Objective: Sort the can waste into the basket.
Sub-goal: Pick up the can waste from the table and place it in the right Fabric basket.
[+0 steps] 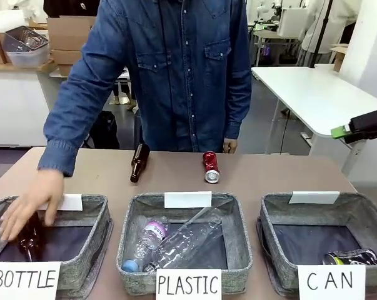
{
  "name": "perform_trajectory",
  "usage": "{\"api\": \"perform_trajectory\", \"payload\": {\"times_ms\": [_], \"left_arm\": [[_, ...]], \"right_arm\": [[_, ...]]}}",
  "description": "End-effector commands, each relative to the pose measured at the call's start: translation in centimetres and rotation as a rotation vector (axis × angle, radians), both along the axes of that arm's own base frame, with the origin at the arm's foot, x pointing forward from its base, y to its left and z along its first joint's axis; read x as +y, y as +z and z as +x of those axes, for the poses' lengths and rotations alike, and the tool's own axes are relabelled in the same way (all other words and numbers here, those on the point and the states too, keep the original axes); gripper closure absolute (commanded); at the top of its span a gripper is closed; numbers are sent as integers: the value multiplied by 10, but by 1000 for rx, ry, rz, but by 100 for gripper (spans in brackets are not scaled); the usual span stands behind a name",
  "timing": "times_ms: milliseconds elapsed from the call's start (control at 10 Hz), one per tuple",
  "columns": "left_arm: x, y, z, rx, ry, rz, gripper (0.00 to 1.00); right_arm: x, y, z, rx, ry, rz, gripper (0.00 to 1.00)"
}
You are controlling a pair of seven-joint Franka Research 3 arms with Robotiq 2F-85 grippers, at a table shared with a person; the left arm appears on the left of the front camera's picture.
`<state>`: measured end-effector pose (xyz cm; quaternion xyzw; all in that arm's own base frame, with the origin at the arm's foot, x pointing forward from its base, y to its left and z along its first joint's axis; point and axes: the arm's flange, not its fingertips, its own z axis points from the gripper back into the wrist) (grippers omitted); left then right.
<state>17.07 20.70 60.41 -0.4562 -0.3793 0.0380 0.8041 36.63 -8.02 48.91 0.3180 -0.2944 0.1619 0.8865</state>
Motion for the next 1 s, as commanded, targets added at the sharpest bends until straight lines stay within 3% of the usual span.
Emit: {"api": "perform_trajectory", "payload": {"times_ms": [0,200,400,700,900], "left_arm": [[-16,-3,16,22,-9,39,0],[-16,-3,16,22,-9,39,0],[-16,-3,16,22,-9,39,0],[-16,-3,16,22,-9,39,0],[-16,-3,16,22,-9,39,0]], "right_arm": [[3,12,7,-16,-2,10,0],[63,39,47,-60,38,43,0],[143,42,107,41,-3,-79,0],[277,-4,189,241,17,-353,0],[321,-59,223,293,-24,-519,0]]}}
